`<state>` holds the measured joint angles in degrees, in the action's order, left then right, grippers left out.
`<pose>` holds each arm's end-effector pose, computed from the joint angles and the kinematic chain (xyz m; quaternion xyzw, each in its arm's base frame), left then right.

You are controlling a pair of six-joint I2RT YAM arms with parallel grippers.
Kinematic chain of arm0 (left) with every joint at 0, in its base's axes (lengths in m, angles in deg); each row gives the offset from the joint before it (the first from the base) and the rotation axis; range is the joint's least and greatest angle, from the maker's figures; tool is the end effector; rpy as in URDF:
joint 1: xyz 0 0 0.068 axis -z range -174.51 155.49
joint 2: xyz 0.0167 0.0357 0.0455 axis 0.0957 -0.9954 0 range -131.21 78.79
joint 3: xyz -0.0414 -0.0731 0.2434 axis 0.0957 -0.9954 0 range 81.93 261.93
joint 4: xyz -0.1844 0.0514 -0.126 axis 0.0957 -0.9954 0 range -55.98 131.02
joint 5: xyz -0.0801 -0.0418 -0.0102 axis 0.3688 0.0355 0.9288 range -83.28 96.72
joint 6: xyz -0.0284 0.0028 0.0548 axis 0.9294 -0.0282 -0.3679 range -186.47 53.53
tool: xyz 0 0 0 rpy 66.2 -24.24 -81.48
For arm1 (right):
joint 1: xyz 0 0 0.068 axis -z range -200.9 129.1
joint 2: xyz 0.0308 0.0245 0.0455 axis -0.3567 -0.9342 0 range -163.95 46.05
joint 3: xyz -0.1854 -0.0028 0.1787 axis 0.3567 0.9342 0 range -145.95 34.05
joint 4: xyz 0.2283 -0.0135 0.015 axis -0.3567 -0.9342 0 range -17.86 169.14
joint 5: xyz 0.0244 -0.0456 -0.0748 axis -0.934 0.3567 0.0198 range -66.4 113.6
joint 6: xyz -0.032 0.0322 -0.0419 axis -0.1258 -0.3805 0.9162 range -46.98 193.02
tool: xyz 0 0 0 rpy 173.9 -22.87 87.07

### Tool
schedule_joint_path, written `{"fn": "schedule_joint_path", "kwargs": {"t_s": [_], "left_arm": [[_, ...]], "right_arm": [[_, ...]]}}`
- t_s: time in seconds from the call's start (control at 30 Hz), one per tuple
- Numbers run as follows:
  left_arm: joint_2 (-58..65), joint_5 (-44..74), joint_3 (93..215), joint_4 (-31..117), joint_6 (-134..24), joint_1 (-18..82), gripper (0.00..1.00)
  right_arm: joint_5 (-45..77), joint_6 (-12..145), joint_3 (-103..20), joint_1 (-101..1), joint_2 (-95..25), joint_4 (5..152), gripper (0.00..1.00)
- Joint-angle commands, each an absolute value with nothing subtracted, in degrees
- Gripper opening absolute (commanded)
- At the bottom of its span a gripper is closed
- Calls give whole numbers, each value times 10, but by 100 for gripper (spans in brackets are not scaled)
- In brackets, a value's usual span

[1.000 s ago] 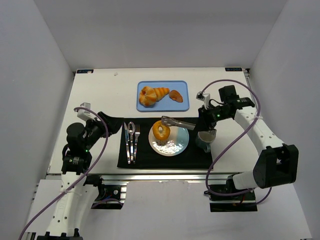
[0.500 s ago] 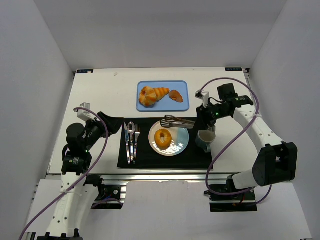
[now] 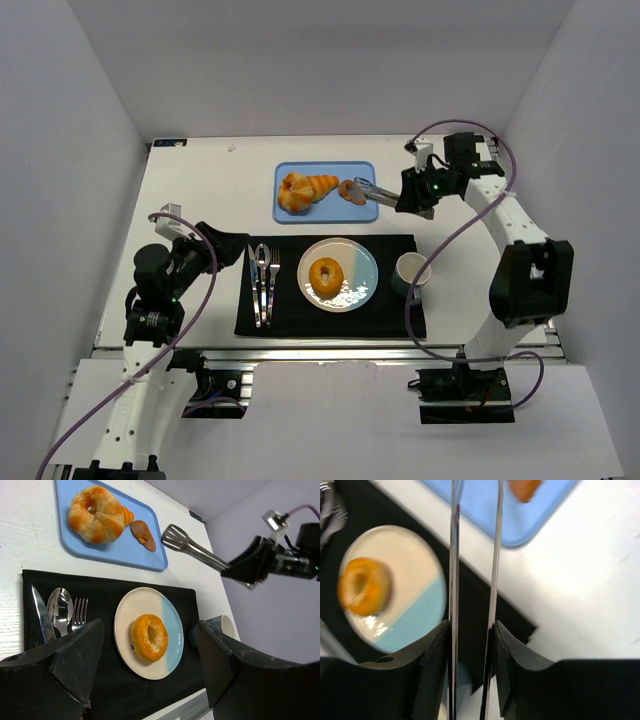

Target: Place the bread

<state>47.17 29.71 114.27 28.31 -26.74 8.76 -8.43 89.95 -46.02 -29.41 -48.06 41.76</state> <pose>0.1313 -0.0257 0.2819 -0.1192 0.7625 -0.3701 0.5171 0.3199 0.0729 0.2795 -0.2886 0.8649 0.2364 0.3358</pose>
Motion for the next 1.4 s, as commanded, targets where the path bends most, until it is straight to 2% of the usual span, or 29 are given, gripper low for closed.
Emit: {"fn": "schedule_joint_path", "kwargs": {"t_s": [0.0,0.17,0.33,0.87,1.37], "left_arm": [[466,304,1144,301,-269,87,84],[467,298,1146,297,-272,87,84],[474,292,1141,292,-269,87,84],[460,301,1137,304,-267,87,84],[474,299,1134,292,-265,87,84]], "right_arm": [[-20,907,-537,-293,-541,477,44],[9,920,-611,-294,-632,485,48],[-6,917,-646,-293,-672,468,50],[-55,866,-608,-295,-629,476,51],[-36,870,-581,-300,-645,478,52]]}}
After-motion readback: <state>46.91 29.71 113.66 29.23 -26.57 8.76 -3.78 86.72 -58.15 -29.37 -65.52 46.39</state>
